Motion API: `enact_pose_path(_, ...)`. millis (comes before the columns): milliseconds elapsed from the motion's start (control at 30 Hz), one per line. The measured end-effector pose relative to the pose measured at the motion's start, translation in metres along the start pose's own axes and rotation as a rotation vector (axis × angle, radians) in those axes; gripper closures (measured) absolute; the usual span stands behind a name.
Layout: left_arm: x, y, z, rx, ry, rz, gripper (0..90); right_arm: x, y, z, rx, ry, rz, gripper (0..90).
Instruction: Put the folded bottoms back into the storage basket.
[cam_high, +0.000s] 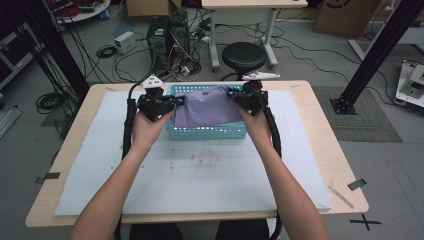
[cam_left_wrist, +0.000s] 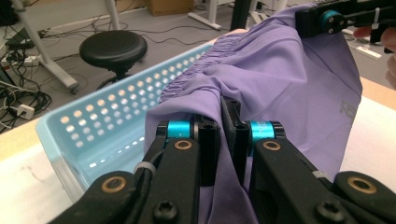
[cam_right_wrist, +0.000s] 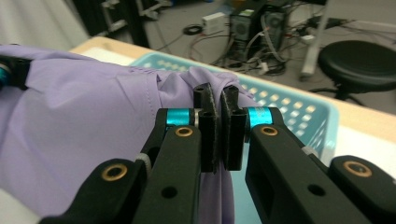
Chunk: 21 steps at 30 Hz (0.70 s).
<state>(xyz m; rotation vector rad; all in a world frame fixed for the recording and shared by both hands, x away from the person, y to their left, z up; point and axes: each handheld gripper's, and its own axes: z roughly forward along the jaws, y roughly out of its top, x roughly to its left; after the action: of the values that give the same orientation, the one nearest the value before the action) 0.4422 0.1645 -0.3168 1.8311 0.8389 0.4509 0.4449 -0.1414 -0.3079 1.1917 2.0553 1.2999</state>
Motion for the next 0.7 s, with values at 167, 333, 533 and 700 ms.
enact_pose_path(167,0.033,-0.011,0.032,0.082,0.119,-0.067,49.2,-0.011,-0.002,0.036,0.079,-0.107,-0.01,62.7)
enact_pose_path(333,0.042,-0.026,0.017,0.061,0.135,-0.076,33.2,-0.021,-0.011,0.022,0.075,-0.168,-0.01,52.5)
enact_pose_path(533,0.025,-0.036,-0.017,0.021,0.12,0.007,32.5,-0.025,-0.023,-0.018,0.045,-0.18,-0.027,45.8)
enact_pose_path(700,0.001,-0.048,-0.05,-0.041,0.086,0.07,32.4,-0.017,-0.042,-0.057,-0.004,-0.154,-0.048,44.2)
